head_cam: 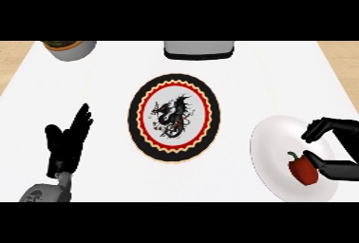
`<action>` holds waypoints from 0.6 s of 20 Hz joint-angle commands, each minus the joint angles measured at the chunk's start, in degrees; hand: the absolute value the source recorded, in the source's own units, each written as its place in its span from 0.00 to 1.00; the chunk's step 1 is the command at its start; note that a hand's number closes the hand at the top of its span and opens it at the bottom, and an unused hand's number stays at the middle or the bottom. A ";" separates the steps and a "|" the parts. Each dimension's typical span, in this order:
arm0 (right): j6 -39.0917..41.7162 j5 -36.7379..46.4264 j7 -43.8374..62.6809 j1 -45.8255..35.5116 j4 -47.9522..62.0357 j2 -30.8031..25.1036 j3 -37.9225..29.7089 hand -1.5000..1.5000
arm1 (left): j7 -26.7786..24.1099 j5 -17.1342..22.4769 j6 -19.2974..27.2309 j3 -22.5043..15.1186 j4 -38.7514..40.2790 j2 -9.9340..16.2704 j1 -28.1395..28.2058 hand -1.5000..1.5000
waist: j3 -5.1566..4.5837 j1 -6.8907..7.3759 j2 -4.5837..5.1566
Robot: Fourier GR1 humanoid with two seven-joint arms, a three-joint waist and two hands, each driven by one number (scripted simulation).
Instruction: Pick the bell pepper from the plate and place it in the plate
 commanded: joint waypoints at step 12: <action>-4.67 25.05 -32.55 -0.43 14.03 -14.43 6.54 0.00 | 1.08 -3.77 2.80 -3.73 -1.96 -3.30 1.87 0.50 | -0.29 1.94 0.20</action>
